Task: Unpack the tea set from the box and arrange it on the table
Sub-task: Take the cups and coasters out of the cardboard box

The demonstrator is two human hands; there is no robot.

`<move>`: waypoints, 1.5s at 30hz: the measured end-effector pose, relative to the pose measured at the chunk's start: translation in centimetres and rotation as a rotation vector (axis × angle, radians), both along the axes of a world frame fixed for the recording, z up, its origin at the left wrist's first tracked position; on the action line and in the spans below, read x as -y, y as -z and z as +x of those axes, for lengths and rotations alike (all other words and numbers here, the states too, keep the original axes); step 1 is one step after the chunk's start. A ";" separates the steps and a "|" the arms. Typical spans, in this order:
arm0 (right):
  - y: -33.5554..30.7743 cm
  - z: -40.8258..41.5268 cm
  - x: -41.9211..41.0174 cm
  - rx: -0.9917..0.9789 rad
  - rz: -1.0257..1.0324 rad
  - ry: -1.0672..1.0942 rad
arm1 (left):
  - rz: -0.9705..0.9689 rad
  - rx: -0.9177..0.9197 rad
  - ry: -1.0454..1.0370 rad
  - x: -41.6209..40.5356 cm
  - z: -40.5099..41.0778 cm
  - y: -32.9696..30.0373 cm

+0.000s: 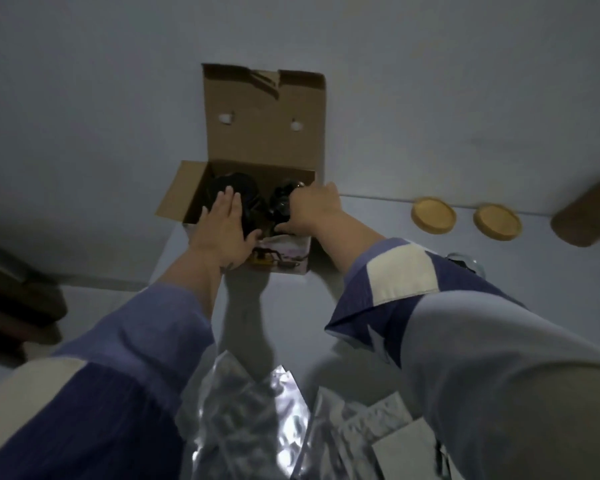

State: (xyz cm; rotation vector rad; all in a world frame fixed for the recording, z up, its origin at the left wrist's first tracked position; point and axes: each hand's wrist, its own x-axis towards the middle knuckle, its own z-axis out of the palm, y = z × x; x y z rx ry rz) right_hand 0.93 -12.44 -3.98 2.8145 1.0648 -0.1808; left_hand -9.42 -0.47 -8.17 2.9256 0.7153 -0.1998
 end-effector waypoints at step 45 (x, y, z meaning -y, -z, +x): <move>-2.1 -0.1 -3.1 -0.264 -0.225 0.290 | -0.138 -0.019 -0.014 -0.1 0.2 -0.5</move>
